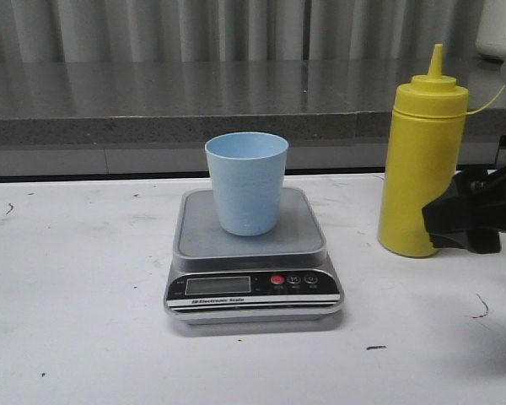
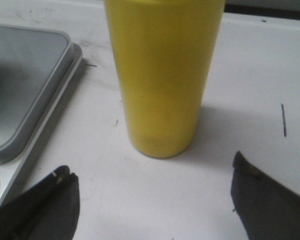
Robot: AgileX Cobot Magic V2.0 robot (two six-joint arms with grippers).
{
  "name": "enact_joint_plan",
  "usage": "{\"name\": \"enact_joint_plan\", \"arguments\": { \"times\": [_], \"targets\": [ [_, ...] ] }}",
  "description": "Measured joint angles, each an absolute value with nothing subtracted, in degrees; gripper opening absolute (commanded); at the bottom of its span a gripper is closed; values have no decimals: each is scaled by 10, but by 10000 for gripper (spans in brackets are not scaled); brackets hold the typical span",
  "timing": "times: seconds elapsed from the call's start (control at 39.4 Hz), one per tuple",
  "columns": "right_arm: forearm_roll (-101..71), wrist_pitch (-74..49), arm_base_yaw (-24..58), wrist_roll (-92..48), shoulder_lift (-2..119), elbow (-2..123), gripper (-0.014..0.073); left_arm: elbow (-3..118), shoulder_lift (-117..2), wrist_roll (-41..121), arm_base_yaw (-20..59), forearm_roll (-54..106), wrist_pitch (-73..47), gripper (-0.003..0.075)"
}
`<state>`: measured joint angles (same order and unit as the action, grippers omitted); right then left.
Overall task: Pour seasoning into cup on scale with both arms
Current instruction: 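Reach the right gripper to the yellow squeeze bottle and grasp it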
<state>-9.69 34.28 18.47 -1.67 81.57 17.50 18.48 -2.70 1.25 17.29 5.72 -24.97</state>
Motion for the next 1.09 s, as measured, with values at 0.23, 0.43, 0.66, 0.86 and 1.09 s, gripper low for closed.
{"name": "enact_joint_plan", "arguments": {
  "times": [0.23,0.43,0.66,0.86,1.09],
  "targets": [
    [-98,557,185,28,937,174,632,185,-27,13,173,57,-250,-20],
    [-95,642,185,78,1017,183,632,185,-27,13,173,57,-250,-20],
    [-90,647,185,86,1049,211,632,185,-27,13,173,57,-250,-20],
    [-90,650,185,86,1054,252,632,185,-27,13,173,57,-250,-20],
    [-90,638,185,86,1089,305,632,185,-27,13,173,57,-250,-20]
  ]
}}
